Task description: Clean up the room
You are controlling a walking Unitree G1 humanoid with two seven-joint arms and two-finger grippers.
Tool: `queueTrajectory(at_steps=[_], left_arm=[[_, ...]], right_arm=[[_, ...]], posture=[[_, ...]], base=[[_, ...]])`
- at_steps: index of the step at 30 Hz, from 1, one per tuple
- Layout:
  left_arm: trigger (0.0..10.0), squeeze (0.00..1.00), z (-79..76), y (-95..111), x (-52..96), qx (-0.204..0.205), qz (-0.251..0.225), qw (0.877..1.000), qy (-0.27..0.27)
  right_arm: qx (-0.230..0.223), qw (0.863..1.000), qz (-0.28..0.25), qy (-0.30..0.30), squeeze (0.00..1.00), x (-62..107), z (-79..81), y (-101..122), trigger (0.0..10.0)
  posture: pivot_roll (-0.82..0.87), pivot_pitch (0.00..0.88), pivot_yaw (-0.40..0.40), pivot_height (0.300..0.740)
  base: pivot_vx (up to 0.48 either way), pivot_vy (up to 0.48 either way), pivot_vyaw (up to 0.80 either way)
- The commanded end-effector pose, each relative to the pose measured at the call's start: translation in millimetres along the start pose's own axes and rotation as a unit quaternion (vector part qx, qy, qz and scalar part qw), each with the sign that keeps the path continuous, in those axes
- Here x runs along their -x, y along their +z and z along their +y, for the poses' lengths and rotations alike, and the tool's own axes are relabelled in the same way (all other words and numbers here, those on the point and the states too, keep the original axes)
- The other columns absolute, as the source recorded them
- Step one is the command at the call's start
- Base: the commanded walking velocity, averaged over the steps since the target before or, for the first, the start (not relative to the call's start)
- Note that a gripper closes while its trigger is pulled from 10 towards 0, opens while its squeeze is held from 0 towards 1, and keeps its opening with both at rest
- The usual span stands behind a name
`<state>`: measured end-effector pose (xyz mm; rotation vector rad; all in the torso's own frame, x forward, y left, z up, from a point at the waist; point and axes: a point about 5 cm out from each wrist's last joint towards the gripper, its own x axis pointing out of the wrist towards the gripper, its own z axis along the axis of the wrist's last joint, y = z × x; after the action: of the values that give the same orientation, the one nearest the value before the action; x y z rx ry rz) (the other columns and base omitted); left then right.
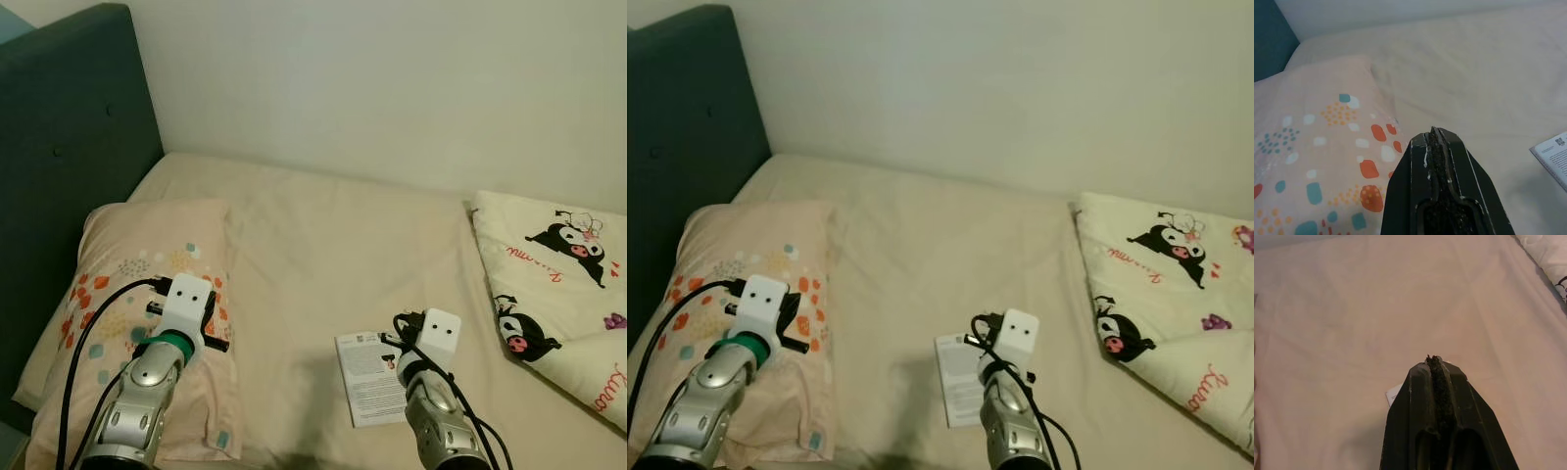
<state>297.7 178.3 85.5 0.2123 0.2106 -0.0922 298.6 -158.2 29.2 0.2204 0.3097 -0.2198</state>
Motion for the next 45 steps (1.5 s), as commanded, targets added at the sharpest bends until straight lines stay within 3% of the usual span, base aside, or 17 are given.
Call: queueTrajectory(at_steps=[1, 11, 14, 22, 26, 28, 33, 45], left_arm=[[10.0, 0.00, -2.0, -8.4, 2.3, -0.008, 0.010, 1.000, -0.001], [10.0, 0.00, -21.2, -12.5, 0.8, -0.032, 0.001, 0.998, -0.049], [10.0, 0.00, -33.4, -9.0, -7.8, -0.032, -0.006, 0.997, -0.069], [10.0, 0.00, -48.3, -6.7, -13.0, -0.040, -0.015, 0.995, -0.087], [10.0, 0.00, -43.3, -5.9, -12.8, -0.041, -0.015, 0.996, -0.073], [10.0, 0.00, -30.0, -10.2, -8.2, -0.033, -0.010, 0.998, -0.050], [10.0, 0.00, -19.0, -16.7, -2.7, -0.036, -0.006, 0.999, -0.032], [10.0, 0.00, -13.3, -19.7, 4.4, -0.030, -0.003, 1.000, -0.005]], right_arm=[[-0.002, 1.000, 0.008, -0.017, 0.00, 1.9, -8.3, -5.3, 10.0], [0.002, 0.998, -0.011, -0.068, 0.00, 9.4, -30.6, -4.6, 10.0], [-0.002, 0.994, -0.024, -0.104, 0.00, 22.4, -50.1, -3.6, 10.0], [-0.006, 0.990, -0.036, -0.139, 0.00, 43.6, -67.0, -4.0, 10.0], [0.010, 0.993, -0.024, -0.118, 0.00, 39.1, -63.6, -8.3, 10.0], [0.013, 0.995, -0.013, -0.094, 0.00, 29.7, -52.4, -7.7, 10.0], [0.031, 0.998, -0.005, -0.057, 0.00, 19.8, -36.3, -1.8, 10.0], [0.039, 0.998, 0.019, -0.038, 0.00, 5.5, -31.9, -0.1, 10.0]], posture=[[0.16, 0.000, -0.004, 0.697], [0.08, 0.000, 0.051, 0.668], [0.01, 0.000, 0.084, 0.653], [-0.01, 0.000, 0.075, 0.629], [0.02, 0.000, 0.056, 0.615], [0.05, 0.000, 0.034, 0.615], [0.07, 0.000, 0.014, 0.615], [0.12, 0.000, -0.028, 0.601]], base=[[0.000, 0.000, 0.00], [0.000, 0.000, 0.00], [0.000, 0.000, 0.00], [0.000, 0.000, 0.00], [0.000, 0.000, 0.00], [0.000, 0.000, 0.00], [0.000, 0.000, 0.00], [0.000, 0.000, 0.00]])
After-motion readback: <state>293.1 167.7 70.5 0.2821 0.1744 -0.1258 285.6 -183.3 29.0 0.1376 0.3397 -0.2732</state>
